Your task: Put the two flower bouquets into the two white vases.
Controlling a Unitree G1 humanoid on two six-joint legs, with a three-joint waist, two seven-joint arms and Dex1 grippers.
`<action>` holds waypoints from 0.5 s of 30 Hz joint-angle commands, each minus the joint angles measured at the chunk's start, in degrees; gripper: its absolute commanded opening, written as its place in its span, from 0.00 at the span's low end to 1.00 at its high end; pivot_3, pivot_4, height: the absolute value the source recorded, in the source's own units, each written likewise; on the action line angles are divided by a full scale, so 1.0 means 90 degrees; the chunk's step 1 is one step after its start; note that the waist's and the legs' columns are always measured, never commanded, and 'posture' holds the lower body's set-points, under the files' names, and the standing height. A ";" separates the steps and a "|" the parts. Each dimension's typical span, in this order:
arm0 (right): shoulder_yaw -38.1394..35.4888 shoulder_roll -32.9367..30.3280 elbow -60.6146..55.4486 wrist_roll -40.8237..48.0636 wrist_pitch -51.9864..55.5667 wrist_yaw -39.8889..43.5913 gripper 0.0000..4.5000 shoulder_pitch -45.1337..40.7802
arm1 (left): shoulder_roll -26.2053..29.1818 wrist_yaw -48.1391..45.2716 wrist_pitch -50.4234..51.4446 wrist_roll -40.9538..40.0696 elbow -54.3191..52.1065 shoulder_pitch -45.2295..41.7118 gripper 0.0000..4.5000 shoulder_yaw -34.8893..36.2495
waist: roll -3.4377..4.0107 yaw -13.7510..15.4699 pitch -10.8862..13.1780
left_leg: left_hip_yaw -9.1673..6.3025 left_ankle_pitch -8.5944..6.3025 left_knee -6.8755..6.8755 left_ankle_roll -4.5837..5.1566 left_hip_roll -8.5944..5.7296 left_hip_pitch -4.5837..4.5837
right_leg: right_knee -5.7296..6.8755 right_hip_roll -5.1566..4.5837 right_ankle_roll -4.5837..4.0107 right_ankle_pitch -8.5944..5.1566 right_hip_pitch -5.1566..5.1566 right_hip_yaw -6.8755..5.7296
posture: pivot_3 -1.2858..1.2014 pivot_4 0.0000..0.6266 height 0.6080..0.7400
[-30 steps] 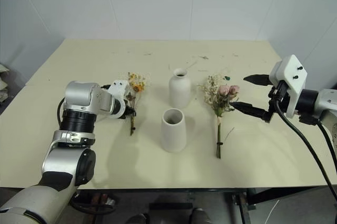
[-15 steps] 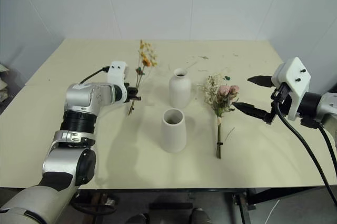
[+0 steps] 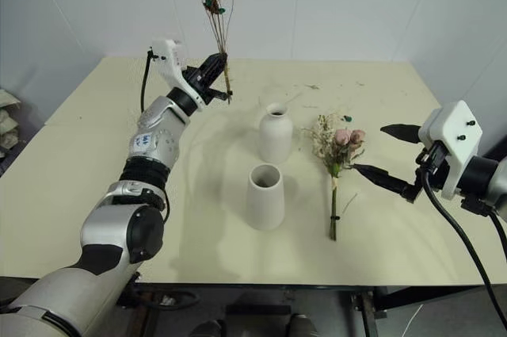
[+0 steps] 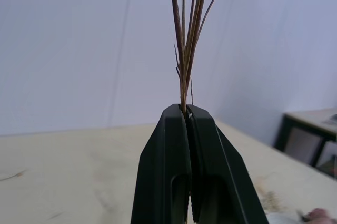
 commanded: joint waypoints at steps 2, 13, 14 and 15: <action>-0.0514 0.0464 -0.0504 0.0805 0.0359 -0.0569 1.00 -0.0080 | -0.0388 -0.1535 -0.0291 -0.1097 0.0484 -0.0794 0.01 0.0751 | -0.0002 0.0014 0.0001 | -0.0001 0.0000 0.0004 0.0000 0.0000 -0.0006 | -0.0003 0.0000 0.0001 0.0001 0.0000 -0.0001 | 0.52 0.24 1.00; -0.1069 0.1049 -0.1133 0.2194 0.0896 -0.1932 1.00 0.0094 | -0.0523 -0.2416 -0.0049 -0.1172 0.1328 -0.1280 0.01 0.1019 | -0.0001 0.0005 0.0001 | -0.0002 -0.0003 0.0004 0.0011 0.0000 -0.0005 | -0.0002 0.0001 0.0002 0.0001 0.0000 0.0000 | 0.52 0.24 1.00; -0.1094 0.1040 -0.1178 0.2239 0.0889 -0.1986 1.00 0.0157 | -0.0525 -0.2432 -0.0017 -0.1141 0.1358 -0.1304 0.01 0.0999 | -0.0001 0.0008 0.0001 | -0.0001 -0.0003 0.0004 0.0011 -0.0001 -0.0005 | -0.0002 0.0001 0.0002 0.0001 0.0001 0.0000 | 0.52 0.24 1.00; -0.1119 0.1037 -0.1232 0.2281 0.0877 -0.2034 1.00 0.0224 | -0.0526 -0.2448 0.0007 -0.1106 0.1383 -0.1324 0.01 0.0974 | -0.0001 0.0010 0.0001 | -0.0002 -0.0003 0.0004 0.0011 -0.0001 -0.0005 | -0.0003 0.0001 0.0002 0.0001 0.0001 0.0000 | 0.52 0.24 1.00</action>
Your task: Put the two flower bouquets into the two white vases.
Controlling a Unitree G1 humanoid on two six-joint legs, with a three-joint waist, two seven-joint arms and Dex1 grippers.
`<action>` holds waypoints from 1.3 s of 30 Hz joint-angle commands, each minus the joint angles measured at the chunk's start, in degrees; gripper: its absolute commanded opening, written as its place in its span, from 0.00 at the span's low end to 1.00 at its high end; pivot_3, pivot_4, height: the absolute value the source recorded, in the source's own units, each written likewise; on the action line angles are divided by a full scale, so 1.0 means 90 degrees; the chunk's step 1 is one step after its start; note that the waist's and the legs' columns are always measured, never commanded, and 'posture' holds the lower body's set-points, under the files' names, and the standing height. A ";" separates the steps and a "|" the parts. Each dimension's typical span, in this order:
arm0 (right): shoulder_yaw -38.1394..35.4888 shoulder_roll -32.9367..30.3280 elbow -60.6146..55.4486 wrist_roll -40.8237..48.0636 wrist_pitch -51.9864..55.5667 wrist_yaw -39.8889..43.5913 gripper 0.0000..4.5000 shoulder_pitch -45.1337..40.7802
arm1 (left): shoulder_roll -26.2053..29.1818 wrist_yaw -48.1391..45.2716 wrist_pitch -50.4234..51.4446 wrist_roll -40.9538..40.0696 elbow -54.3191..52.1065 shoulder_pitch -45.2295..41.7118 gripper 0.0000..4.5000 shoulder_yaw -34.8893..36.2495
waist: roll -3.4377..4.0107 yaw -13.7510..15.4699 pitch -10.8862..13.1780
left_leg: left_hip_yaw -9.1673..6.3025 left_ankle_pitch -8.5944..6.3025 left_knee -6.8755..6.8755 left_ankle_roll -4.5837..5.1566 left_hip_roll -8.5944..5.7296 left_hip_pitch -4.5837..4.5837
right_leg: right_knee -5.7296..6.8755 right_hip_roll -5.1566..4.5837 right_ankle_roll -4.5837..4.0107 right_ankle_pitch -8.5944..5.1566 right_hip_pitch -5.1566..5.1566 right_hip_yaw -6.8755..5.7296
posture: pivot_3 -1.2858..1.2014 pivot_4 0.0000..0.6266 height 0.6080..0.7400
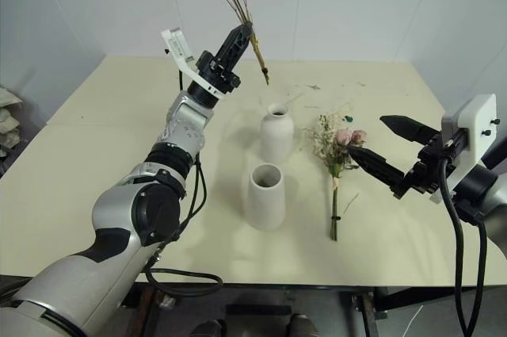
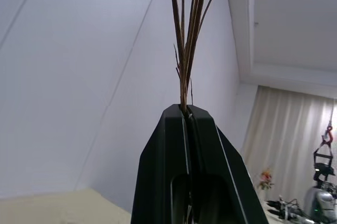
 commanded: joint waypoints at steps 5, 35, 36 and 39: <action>-0.0349 0.0056 -0.0510 0.0375 -0.0123 -0.0436 1.00 0.0361 | 0.0008 -0.0136 0.0107 0.0218 0.0093 -0.0416 0.01 -0.0108 | 0.0000 0.0000 0.0000 | 0.0000 0.0000 -0.0001 0.0000 0.0000 0.0000 | -0.0001 0.0000 0.0000 0.0000 0.0000 0.0000 | 0.52 0.24 1.00; -0.0803 0.0105 -0.1029 0.0387 -0.0403 -0.0998 1.00 0.1345 | -0.0259 0.1761 -0.0640 0.1602 0.0493 -0.0027 0.01 -0.0550 | 0.0000 0.0013 0.0000 | 0.0000 -0.0001 0.0000 0.0001 0.0000 0.0001 | -0.0002 0.0001 0.0000 0.0000 0.0002 0.0001 | 0.52 0.24 1.00; -0.0811 0.0100 -0.1032 0.0391 -0.0400 -0.1014 1.00 0.1345 | -0.0278 0.1756 -0.0636 0.1623 0.0495 -0.0010 0.01 -0.0554 | 0.0000 0.0013 0.0000 | -0.0001 -0.0001 0.0000 0.0001 0.0000 0.0001 | -0.0003 0.0001 0.0000 0.0000 0.0002 0.0001 | 0.52 0.24 1.00; -0.0840 0.0096 -0.1055 0.0406 -0.0396 -0.1056 1.00 0.1367 | -0.0329 0.1704 -0.0610 0.1661 0.0500 0.0040 0.01 -0.0550 | 0.0000 0.0013 0.0000 | 0.0000 -0.0001 -0.0001 0.0001 0.0000 0.0001 | -0.0003 0.0001 0.0000 0.0000 0.0002 0.0001 | 0.52 0.24 1.00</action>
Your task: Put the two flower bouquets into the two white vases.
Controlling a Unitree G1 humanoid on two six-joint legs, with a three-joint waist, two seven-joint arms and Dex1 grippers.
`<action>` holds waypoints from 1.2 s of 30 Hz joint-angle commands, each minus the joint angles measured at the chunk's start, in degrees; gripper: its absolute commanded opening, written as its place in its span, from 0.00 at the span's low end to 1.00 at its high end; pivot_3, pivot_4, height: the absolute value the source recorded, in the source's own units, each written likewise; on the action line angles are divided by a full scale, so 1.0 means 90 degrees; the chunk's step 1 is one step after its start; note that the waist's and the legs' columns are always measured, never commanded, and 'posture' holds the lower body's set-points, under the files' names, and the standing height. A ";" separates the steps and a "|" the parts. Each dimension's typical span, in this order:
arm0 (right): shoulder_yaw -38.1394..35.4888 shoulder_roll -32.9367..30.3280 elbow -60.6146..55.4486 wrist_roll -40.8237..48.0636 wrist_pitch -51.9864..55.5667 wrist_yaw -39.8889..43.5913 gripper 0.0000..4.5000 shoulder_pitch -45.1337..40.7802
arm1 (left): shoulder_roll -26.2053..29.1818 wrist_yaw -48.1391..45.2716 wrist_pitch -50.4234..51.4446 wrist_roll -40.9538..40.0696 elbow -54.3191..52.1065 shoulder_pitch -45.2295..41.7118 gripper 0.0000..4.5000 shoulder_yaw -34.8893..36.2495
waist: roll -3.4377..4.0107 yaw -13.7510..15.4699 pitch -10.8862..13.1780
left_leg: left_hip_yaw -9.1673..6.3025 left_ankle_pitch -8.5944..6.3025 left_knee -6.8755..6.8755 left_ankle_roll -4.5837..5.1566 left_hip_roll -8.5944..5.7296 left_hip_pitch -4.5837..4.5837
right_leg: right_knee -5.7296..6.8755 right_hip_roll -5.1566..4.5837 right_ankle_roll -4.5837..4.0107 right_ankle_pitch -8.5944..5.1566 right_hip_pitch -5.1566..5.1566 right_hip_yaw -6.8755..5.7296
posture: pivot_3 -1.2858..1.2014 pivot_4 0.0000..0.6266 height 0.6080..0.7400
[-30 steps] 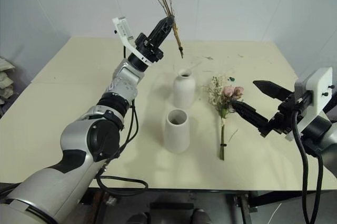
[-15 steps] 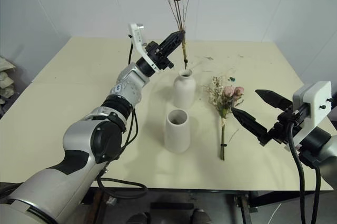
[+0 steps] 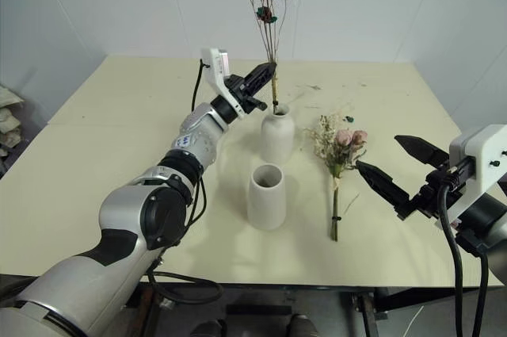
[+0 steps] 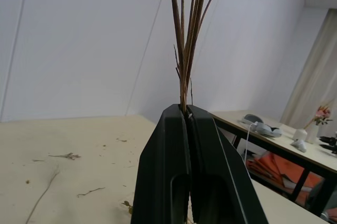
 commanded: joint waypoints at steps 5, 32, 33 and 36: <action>-0.0295 -0.0114 -0.0214 0.0122 -0.0158 -0.0129 1.00 0.0012 | -0.0120 -0.0114 -0.0059 0.0218 -0.0076 0.0089 0.01 -0.0126 | 0.0000 -0.0003 0.0000 | 0.0000 0.0000 0.0000 0.0000 0.0000 0.0000 | 0.0000 0.0000 0.0000 0.0000 0.0000 0.0000 | 0.52 0.24 1.00; -0.0203 -0.0294 -0.0047 0.0029 -0.0170 -0.0130 1.00 -0.0103 | 0.0164 -0.0315 0.0100 0.0827 -0.0080 0.0207 0.96 -0.0458 | 0.0000 -0.0003 0.0000 | 0.0000 0.0000 0.0000 0.0000 0.0000 0.0001 | 0.0000 0.0000 0.0000 0.0000 0.0001 0.0000 | 0.52 0.24 1.00; -0.0181 -0.0298 -0.0049 0.0005 -0.0167 -0.0121 1.00 -0.0096 | 0.0214 -0.0404 0.0090 0.0875 -0.0088 0.0199 0.99 -0.0515 | 0.0000 -0.0003 0.0000 | 0.0000 0.0000 0.0000 0.0000 0.0000 0.0001 | 0.0001 0.0000 0.0000 0.0000 0.0001 0.0000 | 0.52 0.24 1.00; -0.0104 -0.0319 -0.0068 -0.0071 -0.0122 -0.0110 1.00 -0.0045 | 0.0411 -0.0652 0.0024 0.1108 -0.0119 0.0177 0.99 -0.0763 | 0.0000 -0.0007 0.0000 | 0.0000 0.0000 0.0000 0.0000 0.0000 0.0001 | 0.0001 0.0000 0.0000 0.0000 0.0001 0.0000 | 0.52 0.24 1.00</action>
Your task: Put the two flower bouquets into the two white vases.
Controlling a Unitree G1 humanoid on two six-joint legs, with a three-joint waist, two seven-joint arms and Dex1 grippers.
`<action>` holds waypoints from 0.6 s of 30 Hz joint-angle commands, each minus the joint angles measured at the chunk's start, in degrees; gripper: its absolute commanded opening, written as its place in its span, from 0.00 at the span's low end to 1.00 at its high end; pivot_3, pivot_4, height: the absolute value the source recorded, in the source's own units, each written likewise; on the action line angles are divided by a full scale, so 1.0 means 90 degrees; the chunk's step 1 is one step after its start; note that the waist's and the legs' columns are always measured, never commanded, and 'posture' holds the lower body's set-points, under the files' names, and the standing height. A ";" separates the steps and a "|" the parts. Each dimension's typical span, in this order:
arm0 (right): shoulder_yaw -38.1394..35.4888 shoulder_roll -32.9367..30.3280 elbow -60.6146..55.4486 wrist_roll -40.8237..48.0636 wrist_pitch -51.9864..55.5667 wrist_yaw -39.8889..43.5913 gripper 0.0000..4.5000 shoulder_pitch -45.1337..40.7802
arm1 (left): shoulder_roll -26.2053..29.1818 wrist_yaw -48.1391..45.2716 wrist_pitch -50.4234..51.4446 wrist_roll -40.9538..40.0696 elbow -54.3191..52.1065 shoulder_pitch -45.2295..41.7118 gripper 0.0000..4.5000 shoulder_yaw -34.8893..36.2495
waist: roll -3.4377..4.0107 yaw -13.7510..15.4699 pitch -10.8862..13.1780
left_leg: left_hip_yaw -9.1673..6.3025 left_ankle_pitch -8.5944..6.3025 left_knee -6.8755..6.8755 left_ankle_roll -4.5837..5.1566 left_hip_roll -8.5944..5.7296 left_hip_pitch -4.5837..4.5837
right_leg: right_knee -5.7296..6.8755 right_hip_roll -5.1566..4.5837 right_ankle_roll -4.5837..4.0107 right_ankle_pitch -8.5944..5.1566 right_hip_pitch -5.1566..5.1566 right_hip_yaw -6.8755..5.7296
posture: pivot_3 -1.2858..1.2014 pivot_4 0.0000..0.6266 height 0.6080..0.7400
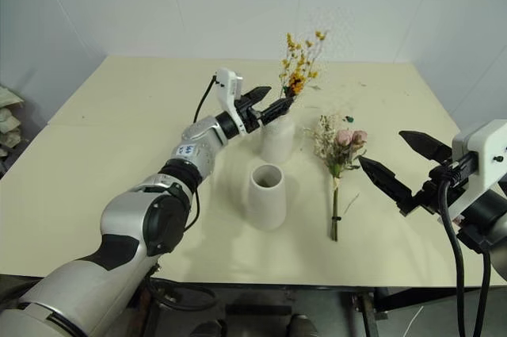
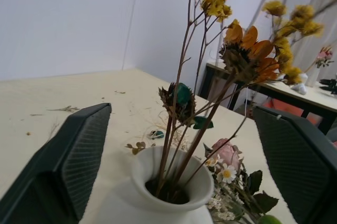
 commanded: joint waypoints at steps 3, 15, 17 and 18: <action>0.0080 -0.0205 -0.0104 -0.0221 0.0044 0.0024 1.00 0.0203 | 0.0455 -0.0422 -0.0324 0.0391 -0.0187 -0.0224 0.99 -0.0433 | 0.0000 -0.0002 0.0000 | 0.0000 0.0000 0.0000 0.0000 0.0000 0.0000 | 0.0001 0.0000 0.0000 0.0000 0.0000 0.0000 | 0.52 0.24 1.00; 0.1728 -0.0032 0.0171 -0.0286 0.1507 -0.1549 1.00 -0.0283 | 0.1973 -0.3341 0.0345 -0.0389 -0.0671 -0.0169 0.99 -0.0196 | 0.0000 -0.0029 0.0000 | 0.0000 0.0000 -0.0001 0.0000 0.0001 0.0001 | 0.0009 0.0000 -0.0007 -0.0002 -0.0002 0.0001 | 0.52 0.24 1.00; 0.1980 0.0067 0.0316 -0.0298 0.1854 -0.1858 1.00 -0.0478 | 0.2300 -0.3902 0.0572 -0.0476 -0.0797 -0.0014 0.99 -0.0217 | 0.0001 -0.0077 0.0000 | 0.0000 0.0000 -0.0003 0.0000 0.0003 0.0002 | 0.0010 0.0000 -0.0012 -0.0003 -0.0004 0.0001 | 0.52 0.24 1.00; 0.2057 0.0119 0.0419 -0.0310 0.2028 -0.2004 1.00 -0.0605 | 0.2442 -0.4205 0.0659 -0.0488 -0.0865 0.0077 0.99 -0.0275 | 0.0001 -0.0080 -0.0001 | 0.0000 0.0000 -0.0006 0.0000 0.0004 0.0003 | 0.0015 0.0000 -0.0016 -0.0006 -0.0006 0.0001 | 0.52 0.24 1.00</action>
